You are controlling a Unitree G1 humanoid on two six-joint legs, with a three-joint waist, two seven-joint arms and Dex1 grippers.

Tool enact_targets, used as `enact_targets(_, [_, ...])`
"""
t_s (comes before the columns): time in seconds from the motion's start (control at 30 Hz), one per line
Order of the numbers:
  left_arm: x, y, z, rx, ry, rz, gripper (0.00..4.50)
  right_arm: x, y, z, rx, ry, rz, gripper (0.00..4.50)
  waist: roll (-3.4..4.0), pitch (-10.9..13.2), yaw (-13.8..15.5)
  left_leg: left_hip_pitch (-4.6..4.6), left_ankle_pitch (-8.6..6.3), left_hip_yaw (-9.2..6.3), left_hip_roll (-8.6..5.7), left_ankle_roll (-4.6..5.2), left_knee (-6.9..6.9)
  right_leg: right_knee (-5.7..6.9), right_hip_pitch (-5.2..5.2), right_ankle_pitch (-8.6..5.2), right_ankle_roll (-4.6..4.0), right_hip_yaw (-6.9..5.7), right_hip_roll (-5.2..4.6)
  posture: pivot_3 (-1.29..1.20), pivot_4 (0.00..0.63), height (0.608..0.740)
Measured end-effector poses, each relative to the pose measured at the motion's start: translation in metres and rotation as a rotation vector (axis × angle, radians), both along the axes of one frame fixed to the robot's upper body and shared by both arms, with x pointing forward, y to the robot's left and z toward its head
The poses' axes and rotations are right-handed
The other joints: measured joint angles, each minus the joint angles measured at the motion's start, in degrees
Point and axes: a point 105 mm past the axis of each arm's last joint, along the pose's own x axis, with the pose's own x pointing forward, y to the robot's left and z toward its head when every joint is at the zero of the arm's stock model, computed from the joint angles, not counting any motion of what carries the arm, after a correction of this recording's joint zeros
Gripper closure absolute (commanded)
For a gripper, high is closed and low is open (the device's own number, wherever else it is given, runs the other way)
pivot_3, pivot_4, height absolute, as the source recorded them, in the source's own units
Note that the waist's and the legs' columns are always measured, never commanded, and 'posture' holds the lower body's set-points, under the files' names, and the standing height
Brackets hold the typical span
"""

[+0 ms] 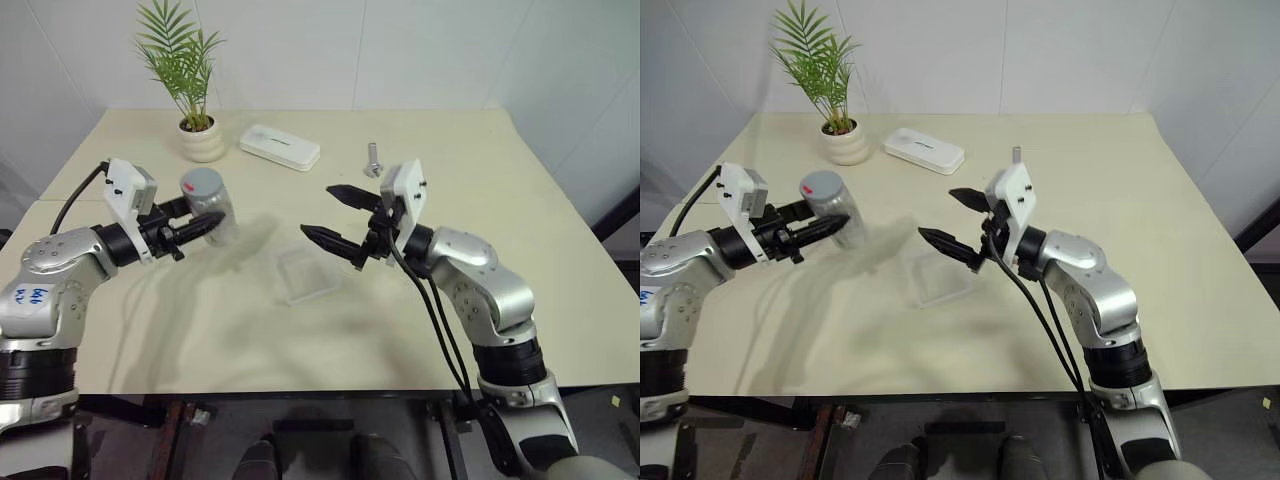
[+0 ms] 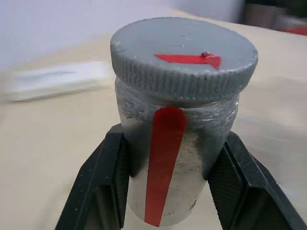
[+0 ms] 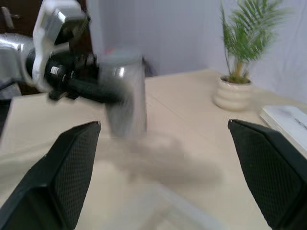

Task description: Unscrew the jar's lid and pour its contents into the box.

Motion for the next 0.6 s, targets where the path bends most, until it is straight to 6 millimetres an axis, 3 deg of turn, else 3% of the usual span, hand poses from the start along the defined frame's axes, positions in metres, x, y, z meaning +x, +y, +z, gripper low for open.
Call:
enact_targets(0.1, [-0.010,-0.011,-0.004,0.009,0.040,-0.079,2.63,-0.003,0.015,0.008,-0.008,0.028,0.027,0.00,0.00,0.0,0.0,-0.02,0.00,0.03,0.01,0.01,0.04,-0.04,0.00,0.00,-0.05,0.00,0.00,0.00,0.150,0.740])
enact_targets(0.4, [-0.014,-0.030,-0.013,0.007,0.078,-0.147,2.63,-0.012,0.055,0.000,-0.107,0.083,0.104,0.00,0.00,0.0,0.4,-0.10,-0.06,0.06,0.01,0.02,-0.04,-0.08,-0.10,0.03,0.02,0.04,0.00,0.00,0.150,0.740])
enact_targets(0.6, [-0.017,-0.036,-0.014,0.013,0.074,-0.177,2.63,-0.011,0.061,-0.006,-0.136,0.112,0.114,0.00,0.00,0.0,0.3,-0.10,-0.07,0.08,0.01,0.03,-0.05,-0.08,-0.11,0.02,0.01,0.04,0.00,0.00,0.150,0.740])
